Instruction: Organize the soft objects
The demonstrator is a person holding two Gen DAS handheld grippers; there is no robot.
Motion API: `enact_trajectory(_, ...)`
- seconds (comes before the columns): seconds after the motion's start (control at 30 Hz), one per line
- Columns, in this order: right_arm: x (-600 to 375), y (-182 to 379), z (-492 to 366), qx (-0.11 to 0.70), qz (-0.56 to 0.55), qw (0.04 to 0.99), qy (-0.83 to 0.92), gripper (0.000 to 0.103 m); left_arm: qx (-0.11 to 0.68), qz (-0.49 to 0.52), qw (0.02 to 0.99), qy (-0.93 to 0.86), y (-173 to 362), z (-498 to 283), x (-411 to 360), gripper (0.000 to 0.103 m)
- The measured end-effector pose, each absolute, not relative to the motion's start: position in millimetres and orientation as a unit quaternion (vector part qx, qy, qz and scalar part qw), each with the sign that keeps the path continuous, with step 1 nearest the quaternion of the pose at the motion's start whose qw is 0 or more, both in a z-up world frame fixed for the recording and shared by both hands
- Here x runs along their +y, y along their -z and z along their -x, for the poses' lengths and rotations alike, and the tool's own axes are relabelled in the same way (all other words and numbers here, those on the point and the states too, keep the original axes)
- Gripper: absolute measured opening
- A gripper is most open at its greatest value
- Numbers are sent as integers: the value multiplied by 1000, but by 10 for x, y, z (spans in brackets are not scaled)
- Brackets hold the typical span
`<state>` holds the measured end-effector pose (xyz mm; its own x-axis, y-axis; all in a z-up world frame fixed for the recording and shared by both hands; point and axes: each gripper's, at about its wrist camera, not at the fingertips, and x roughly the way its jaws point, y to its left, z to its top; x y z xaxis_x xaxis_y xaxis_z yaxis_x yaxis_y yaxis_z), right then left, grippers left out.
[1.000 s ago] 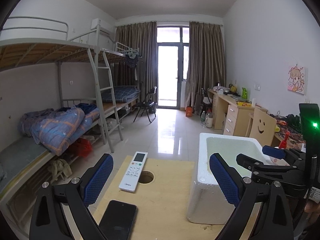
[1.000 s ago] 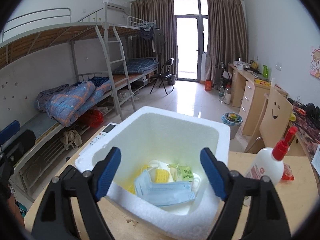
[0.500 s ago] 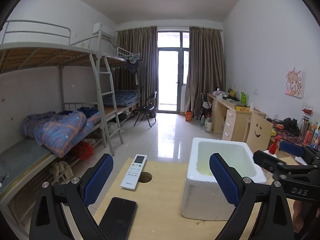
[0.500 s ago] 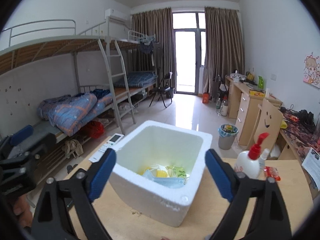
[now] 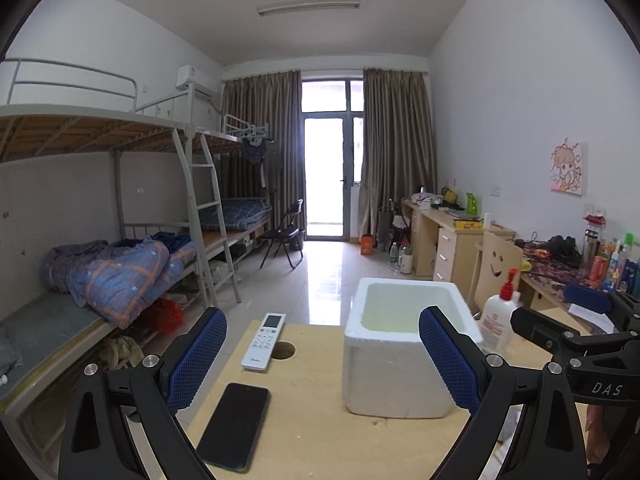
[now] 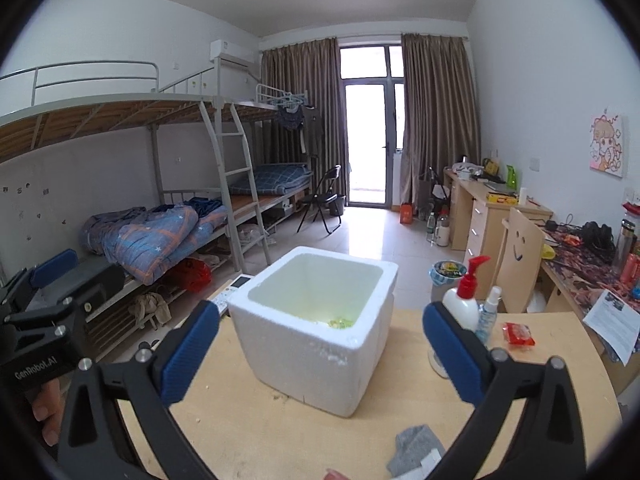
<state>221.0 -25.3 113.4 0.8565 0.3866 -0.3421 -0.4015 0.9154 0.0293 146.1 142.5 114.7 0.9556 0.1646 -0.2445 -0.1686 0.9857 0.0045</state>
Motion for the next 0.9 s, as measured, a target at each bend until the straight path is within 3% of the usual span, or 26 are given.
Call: enact_trajectory(0.9, -765, -910, -1124, 134, 1, 972, -192, 103, 86, -2, 994, -68, -1028, -292, 957, 101)
